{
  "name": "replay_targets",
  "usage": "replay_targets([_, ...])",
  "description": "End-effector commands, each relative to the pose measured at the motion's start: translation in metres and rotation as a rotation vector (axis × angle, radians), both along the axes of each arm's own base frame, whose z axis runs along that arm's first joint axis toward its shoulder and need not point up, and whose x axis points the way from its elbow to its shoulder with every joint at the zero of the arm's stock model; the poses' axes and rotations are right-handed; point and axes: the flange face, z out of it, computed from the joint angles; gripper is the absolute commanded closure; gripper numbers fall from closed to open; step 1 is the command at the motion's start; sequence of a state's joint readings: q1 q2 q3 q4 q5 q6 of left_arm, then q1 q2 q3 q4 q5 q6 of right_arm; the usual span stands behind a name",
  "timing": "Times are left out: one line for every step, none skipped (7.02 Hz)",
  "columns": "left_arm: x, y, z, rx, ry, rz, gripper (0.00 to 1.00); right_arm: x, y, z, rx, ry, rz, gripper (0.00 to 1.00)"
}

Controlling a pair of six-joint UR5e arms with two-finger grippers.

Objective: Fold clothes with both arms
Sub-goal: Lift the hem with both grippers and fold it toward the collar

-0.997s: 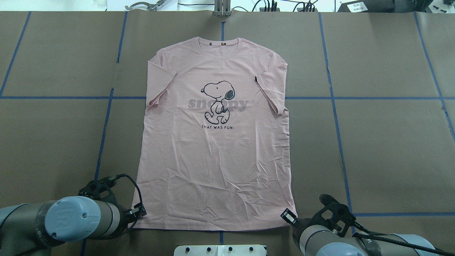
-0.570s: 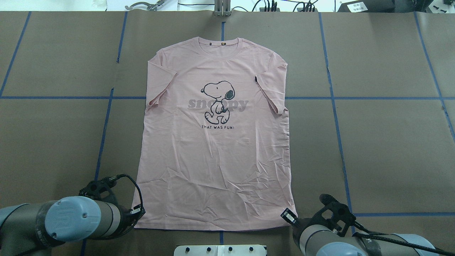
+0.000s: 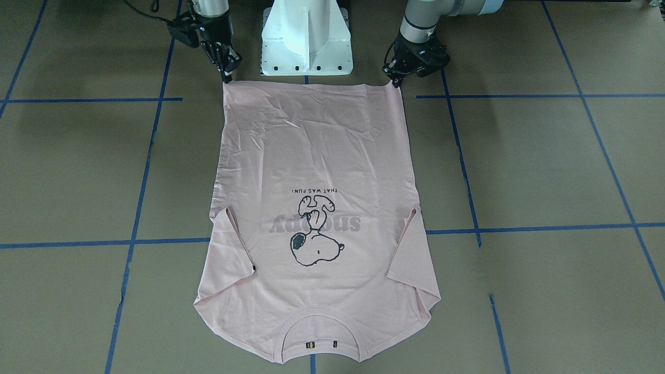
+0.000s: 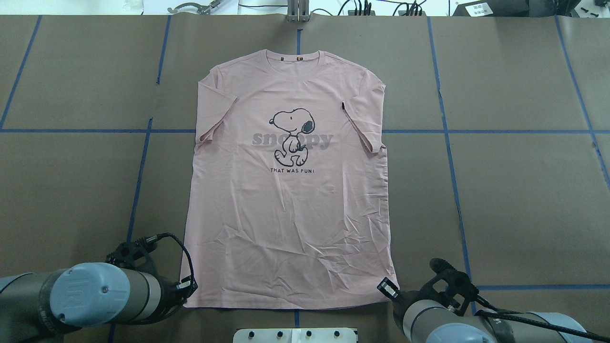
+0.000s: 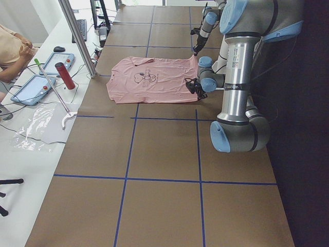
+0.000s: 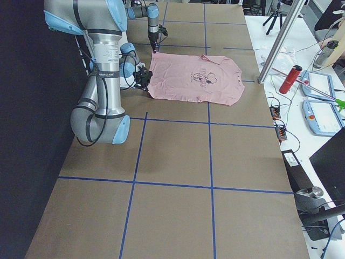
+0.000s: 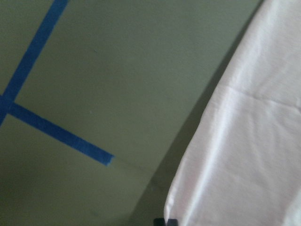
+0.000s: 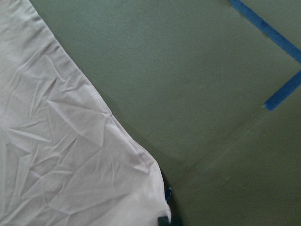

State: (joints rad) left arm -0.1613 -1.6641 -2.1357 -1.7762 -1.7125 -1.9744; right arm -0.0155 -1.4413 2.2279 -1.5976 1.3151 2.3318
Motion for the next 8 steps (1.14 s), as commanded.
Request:
replay_targets([-0.025, 0.019, -0.041, -0.021, 0.088, 0.026, 1.0, 0.041, 0.01, -0.016, -0.003, -0.044, -0.026, 1.0])
replay_targets([-0.032, 0.02, -0.051, -0.015, 0.113, 0.024, 1.0, 0.061, 0.008, -0.024, -0.001, -0.067, -0.021, 1.0])
replay_targets([-0.054, 0.019, -0.075, -0.007, 0.17, 0.017, 1.0, 0.063, 0.001, -0.023, 0.003, -0.062, -0.004, 1.0])
replay_targets([-0.062, 0.014, -0.085, 0.012, 0.197, 0.008, 1.0, 0.064, -0.01, -0.025, 0.011, -0.068, 0.02, 1.0])
replay_targets([-0.066, -0.004, -0.082, 0.044, 0.189, -0.023, 1.0, 0.064, -0.018, -0.04, 0.041, -0.094, 0.015, 1.0])
replay_targets([-0.064, -0.012, -0.097, 0.059, 0.22, -0.035, 1.0, 0.06, -0.025, -0.046, 0.076, -0.093, -0.006, 1.0])
replay_targets([-0.077, -0.041, -0.101, 0.076, 0.215, -0.098, 1.0, 0.057, -0.055, -0.043, 0.133, -0.057, 0.004, 1.0])
replay_targets([-0.077, -0.076, -0.088, 0.156, 0.17, -0.113, 1.0, 0.048, -0.1, -0.047, 0.197, -0.021, 0.027, 1.0])
